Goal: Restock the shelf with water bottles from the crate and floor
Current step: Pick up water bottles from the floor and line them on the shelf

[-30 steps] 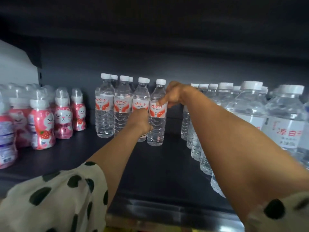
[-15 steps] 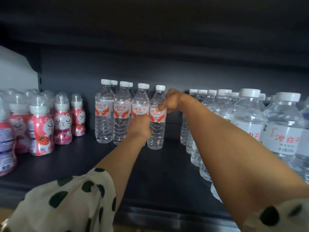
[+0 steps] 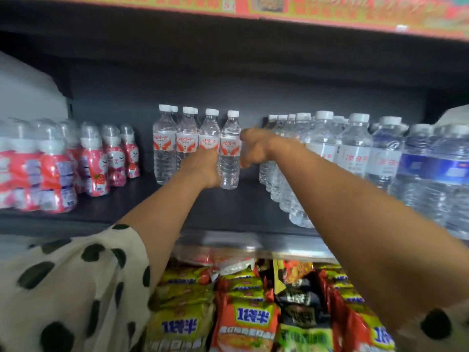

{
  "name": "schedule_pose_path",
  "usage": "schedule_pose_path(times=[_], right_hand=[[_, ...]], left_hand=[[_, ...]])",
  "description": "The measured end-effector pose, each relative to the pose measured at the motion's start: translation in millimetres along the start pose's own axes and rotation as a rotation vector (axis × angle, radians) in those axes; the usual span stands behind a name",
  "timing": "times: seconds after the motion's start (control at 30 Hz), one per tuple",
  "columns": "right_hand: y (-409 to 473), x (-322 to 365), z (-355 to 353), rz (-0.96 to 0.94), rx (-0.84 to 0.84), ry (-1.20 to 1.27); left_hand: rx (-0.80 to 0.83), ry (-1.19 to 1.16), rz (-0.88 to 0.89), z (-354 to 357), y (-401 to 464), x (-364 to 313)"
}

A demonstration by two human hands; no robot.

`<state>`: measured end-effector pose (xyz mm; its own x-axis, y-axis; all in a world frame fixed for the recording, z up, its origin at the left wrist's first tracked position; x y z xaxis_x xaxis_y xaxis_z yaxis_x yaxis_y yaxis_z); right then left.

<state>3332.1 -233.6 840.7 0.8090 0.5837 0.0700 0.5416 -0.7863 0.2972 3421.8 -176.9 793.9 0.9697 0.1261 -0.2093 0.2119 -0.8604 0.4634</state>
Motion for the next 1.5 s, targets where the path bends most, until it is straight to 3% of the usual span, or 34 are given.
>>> schedule_pose_path(times=[0.37,0.67,0.97,1.3,1.5], right_hand=[[-151,-12,44,-0.127,-0.013,-0.096],[-233,-53,122,-0.214,0.036,-0.078],[-340,-89,345,-0.270,0.329,-0.035],[-508,-90,683,-0.173,0.783,0.087],[-605,-82,859,-0.099,0.957,0.132]], left_hand=[[0.125,0.053,0.021,4,-116,-53],[0.173,0.072,0.018,88,-201,-100],[0.486,-0.138,-0.038,292,-328,-93],[0.867,-0.263,-0.229,578,-563,-17],[0.951,-0.284,-0.317,714,-691,23]])
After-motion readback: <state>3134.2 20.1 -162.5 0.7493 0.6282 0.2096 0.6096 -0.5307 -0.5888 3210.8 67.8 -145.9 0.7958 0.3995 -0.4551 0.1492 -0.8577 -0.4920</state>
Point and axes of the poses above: each hand's wrist, its own y-axis towards the middle knuckle, its own z-axis out of the palm, x = y × z, the point moved 9 cm from there along y, towards the middle knuckle, and after that the axes turned 7 degrees about z, right-handed, at the moved point
